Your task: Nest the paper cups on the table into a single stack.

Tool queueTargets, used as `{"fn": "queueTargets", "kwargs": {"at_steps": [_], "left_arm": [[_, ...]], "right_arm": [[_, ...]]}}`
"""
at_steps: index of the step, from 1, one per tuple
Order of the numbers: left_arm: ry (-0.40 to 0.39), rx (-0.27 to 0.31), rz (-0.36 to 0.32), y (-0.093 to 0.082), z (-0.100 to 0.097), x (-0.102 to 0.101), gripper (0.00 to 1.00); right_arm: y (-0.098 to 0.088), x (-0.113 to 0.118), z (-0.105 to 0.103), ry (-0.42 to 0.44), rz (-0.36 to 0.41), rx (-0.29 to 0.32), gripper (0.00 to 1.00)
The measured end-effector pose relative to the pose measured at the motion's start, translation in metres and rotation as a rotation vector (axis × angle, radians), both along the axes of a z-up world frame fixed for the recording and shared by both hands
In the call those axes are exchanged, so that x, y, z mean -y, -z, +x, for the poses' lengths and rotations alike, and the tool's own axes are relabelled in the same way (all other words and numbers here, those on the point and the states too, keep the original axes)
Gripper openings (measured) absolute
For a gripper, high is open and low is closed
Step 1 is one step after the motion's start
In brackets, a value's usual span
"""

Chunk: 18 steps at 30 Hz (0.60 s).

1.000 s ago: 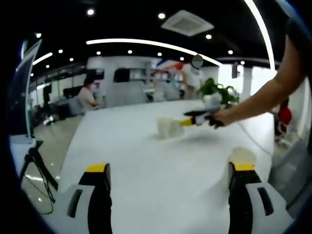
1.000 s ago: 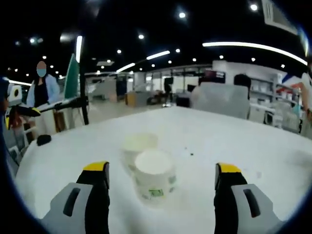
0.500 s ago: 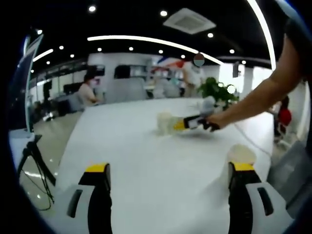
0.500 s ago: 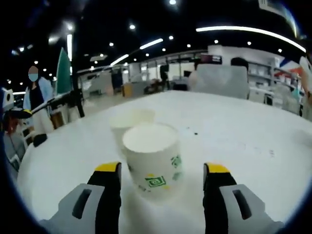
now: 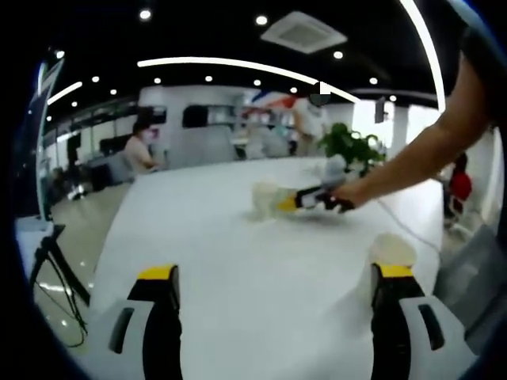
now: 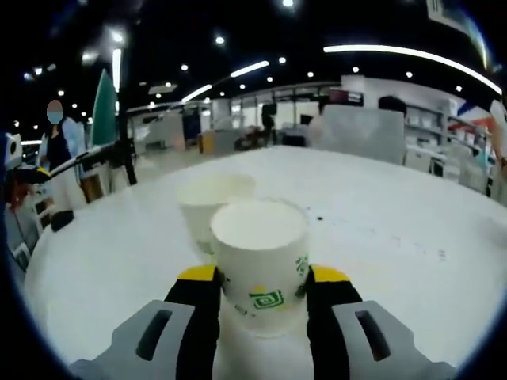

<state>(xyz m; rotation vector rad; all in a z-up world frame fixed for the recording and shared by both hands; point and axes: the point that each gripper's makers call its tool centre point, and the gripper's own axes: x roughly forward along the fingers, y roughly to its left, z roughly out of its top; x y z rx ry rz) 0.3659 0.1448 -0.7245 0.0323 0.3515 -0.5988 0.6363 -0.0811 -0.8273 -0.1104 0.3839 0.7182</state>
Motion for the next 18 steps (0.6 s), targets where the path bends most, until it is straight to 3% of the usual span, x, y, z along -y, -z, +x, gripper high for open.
{"fn": "queueTargets", "kwargs": {"at_steps": [18], "left_arm": [[0.017, -0.002, 0.015, -0.003, -0.001, 0.001, 1.00]], "right_arm": [[-0.037, 0.006, 0.006, 0.004, 0.015, 0.015, 0.39]]}}
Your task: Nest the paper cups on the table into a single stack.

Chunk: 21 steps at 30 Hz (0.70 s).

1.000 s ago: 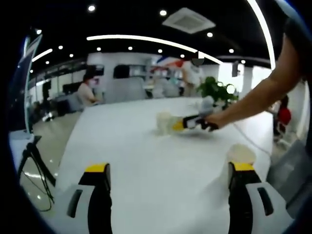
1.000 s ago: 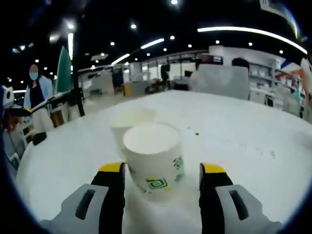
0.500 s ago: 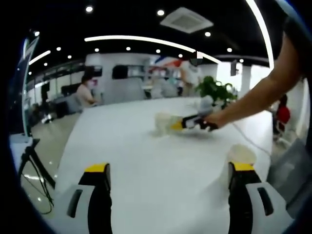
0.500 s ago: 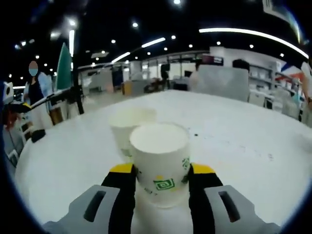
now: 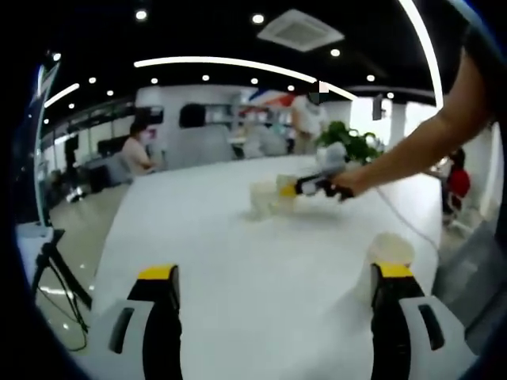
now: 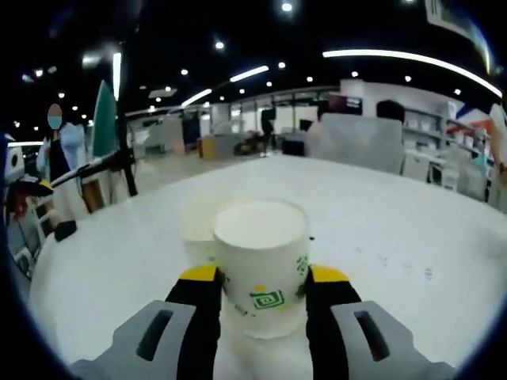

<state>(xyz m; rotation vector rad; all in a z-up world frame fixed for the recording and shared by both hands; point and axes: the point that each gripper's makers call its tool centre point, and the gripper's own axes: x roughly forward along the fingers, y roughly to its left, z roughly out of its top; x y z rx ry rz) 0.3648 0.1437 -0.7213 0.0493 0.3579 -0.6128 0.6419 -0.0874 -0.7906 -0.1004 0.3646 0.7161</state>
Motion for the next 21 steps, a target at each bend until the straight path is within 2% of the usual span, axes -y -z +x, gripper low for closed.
{"fn": "queueTargets", "kwargs": {"at_steps": [7, 13, 21], "left_arm": [[0.009, 0.006, -0.010, -0.003, 0.000, 0.003, 1.00], [0.000, 0.005, -0.009, -0.003, -0.001, 0.001, 1.00], [0.011, 0.007, -0.004, -0.006, -0.001, 0.002, 1.00]], "right_arm": [[-0.020, 0.007, 0.002, 0.000, -0.014, 0.018, 0.39], [-0.053, 0.010, 0.006, -0.006, 0.001, 0.042, 0.38], [-0.087, 0.005, 0.010, -0.023, 0.010, 0.065, 0.38]]}}
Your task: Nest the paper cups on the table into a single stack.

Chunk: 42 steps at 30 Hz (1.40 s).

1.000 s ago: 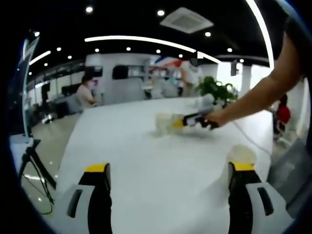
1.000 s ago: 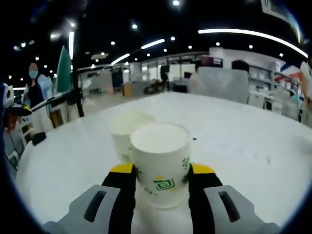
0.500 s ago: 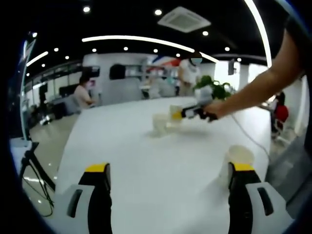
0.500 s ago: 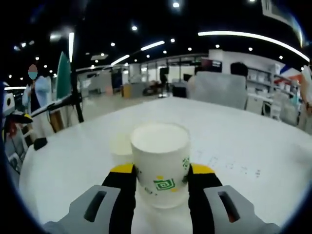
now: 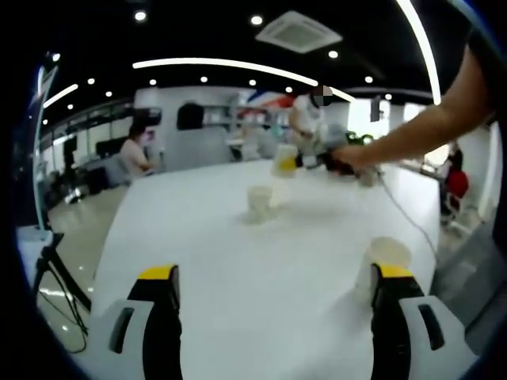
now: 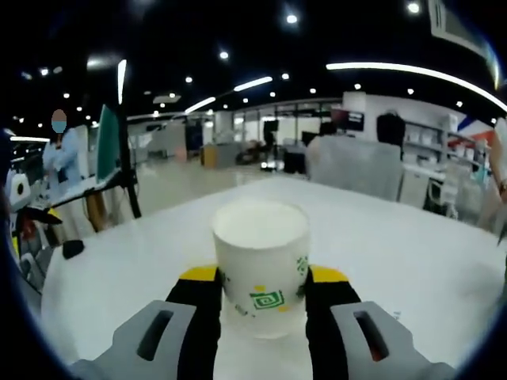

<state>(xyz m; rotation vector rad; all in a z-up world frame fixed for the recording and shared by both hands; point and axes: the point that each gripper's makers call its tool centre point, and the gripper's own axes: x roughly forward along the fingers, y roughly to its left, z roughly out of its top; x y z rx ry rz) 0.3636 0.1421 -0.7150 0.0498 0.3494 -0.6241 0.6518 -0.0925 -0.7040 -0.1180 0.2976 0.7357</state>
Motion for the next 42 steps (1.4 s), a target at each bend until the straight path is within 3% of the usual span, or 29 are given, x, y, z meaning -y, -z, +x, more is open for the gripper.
{"fn": "queueTargets", "kwargs": {"at_steps": [9, 21, 42], "left_arm": [[-0.010, -0.001, -0.001, -0.004, 0.001, -0.004, 1.00], [-0.008, 0.018, 0.005, -0.011, -0.002, -0.002, 1.00], [0.048, 0.031, -0.003, -0.025, -0.010, 0.011, 1.00]], "right_arm": [[-0.026, -0.008, 0.002, -0.026, 0.013, 0.018, 0.38], [-0.038, -0.011, -0.005, -0.042, 0.019, 0.012, 0.38], [-0.050, -0.031, -0.047, -0.103, 0.003, 0.011, 0.38]]}}
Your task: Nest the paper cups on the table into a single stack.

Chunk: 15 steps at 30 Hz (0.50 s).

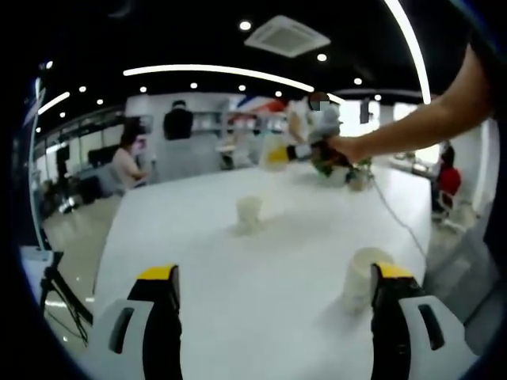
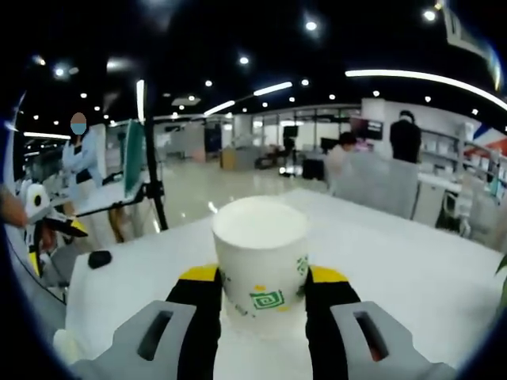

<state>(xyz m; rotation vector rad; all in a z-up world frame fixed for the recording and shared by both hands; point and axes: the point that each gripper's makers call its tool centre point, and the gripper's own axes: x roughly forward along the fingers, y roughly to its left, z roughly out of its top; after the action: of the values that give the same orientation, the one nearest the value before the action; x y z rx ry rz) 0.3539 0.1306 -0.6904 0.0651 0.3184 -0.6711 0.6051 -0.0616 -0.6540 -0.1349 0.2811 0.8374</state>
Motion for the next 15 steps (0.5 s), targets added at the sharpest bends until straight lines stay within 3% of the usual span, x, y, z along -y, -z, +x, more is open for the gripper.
{"fn": "queueTargets", "kwargs": {"at_steps": [9, 15], "left_arm": [[-0.008, 0.008, 0.007, -0.004, -0.003, -0.002, 1.00], [-0.033, -0.037, 0.039, 0.002, -0.005, -0.009, 1.00]], "right_arm": [[-0.005, -0.008, -0.016, -0.017, -0.002, 0.000, 0.38], [-0.006, -0.015, -0.028, -0.029, 0.000, -0.004, 0.39]]}}
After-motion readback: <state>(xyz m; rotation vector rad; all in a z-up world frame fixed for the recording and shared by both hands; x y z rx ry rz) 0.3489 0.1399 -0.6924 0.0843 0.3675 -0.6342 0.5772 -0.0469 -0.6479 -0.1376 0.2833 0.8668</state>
